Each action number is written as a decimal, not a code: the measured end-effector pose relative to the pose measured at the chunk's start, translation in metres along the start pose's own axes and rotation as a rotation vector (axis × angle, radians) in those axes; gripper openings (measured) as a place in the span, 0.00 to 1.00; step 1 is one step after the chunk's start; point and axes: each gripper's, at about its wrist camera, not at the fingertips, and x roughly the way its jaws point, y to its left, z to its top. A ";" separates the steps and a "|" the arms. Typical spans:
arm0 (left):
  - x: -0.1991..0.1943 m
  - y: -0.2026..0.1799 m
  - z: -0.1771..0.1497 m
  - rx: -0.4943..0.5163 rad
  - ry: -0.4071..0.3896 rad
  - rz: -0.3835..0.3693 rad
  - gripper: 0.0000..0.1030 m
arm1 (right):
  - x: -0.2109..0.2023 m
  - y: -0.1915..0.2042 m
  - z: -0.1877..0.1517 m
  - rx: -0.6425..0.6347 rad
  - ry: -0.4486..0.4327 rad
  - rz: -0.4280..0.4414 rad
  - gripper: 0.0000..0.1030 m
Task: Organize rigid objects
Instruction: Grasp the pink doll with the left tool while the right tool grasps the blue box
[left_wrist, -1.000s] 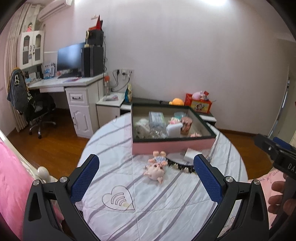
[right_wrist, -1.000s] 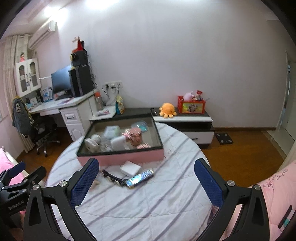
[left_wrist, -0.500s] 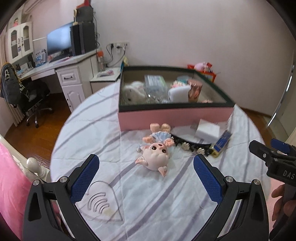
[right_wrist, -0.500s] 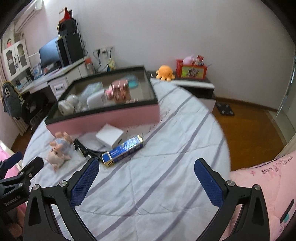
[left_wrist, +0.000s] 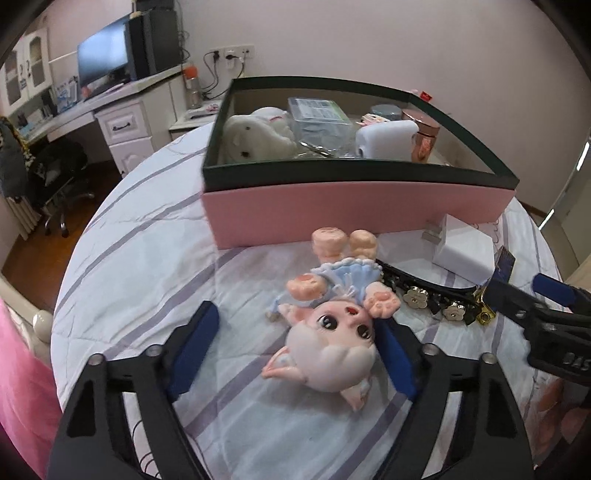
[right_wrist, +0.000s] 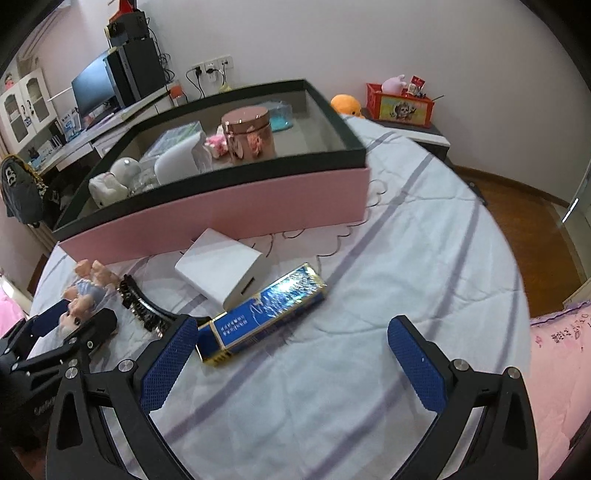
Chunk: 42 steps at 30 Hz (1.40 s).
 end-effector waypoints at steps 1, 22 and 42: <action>0.000 -0.001 0.000 0.005 -0.001 -0.004 0.73 | 0.003 0.001 0.000 0.002 0.002 -0.006 1.00; -0.001 0.004 0.003 -0.007 -0.012 -0.074 0.54 | 0.006 0.015 -0.003 -0.052 -0.019 -0.149 0.88; -0.010 0.013 0.001 -0.052 -0.038 -0.116 0.51 | -0.013 -0.016 -0.013 -0.012 -0.057 -0.018 0.20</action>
